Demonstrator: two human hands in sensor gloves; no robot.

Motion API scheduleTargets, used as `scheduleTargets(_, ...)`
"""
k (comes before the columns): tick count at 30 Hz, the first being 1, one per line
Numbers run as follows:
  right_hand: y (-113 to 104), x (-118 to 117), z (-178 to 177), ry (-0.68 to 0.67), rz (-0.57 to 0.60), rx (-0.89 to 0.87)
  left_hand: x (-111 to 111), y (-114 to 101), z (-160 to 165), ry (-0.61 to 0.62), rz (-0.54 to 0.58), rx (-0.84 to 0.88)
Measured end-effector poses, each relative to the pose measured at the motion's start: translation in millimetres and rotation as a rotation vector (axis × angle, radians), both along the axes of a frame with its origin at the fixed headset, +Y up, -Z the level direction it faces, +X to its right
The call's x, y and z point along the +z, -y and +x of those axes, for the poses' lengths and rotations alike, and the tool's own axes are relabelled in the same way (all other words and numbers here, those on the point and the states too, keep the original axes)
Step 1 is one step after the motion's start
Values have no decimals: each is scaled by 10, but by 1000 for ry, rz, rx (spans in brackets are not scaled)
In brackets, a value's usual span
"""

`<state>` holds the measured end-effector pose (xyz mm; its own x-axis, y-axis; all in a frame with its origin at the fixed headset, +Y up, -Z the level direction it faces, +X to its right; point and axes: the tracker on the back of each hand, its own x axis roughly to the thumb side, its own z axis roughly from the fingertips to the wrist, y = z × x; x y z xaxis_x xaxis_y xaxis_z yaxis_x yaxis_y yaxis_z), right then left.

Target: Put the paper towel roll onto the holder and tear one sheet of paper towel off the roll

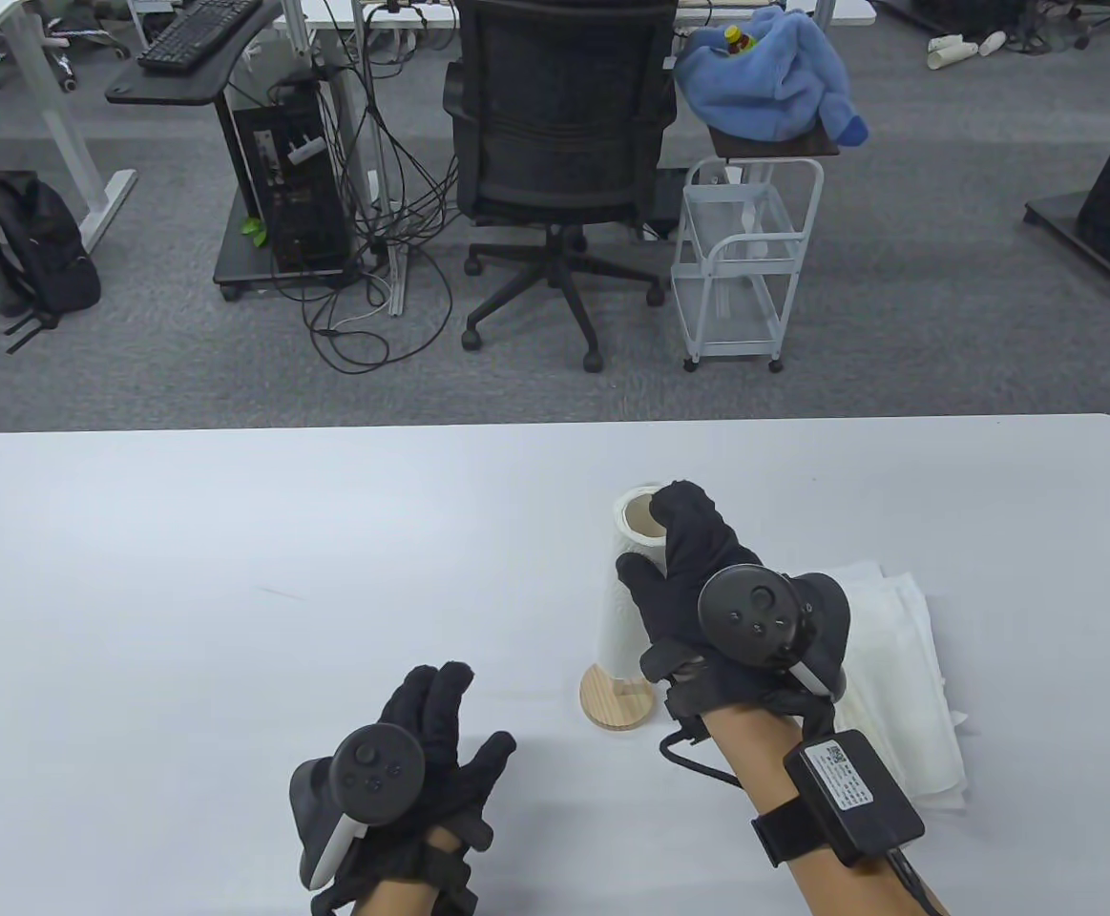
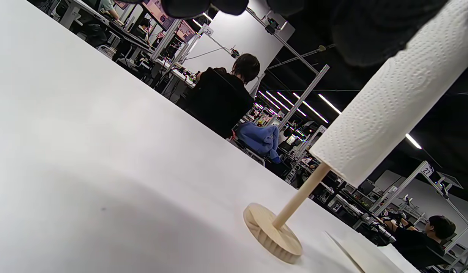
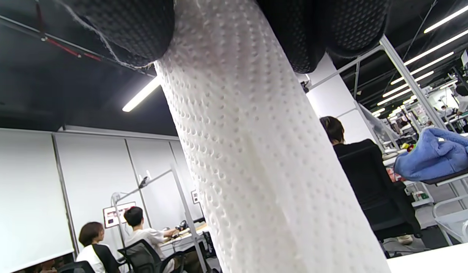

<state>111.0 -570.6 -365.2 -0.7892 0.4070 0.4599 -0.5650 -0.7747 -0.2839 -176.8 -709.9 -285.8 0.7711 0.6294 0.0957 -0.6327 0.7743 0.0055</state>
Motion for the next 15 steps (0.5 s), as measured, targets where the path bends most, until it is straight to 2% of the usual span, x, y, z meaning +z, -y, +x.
scheduleTargets(15, 357, -43, 18, 3, -45, 17, -2, 17, 8, 12, -22, 31)
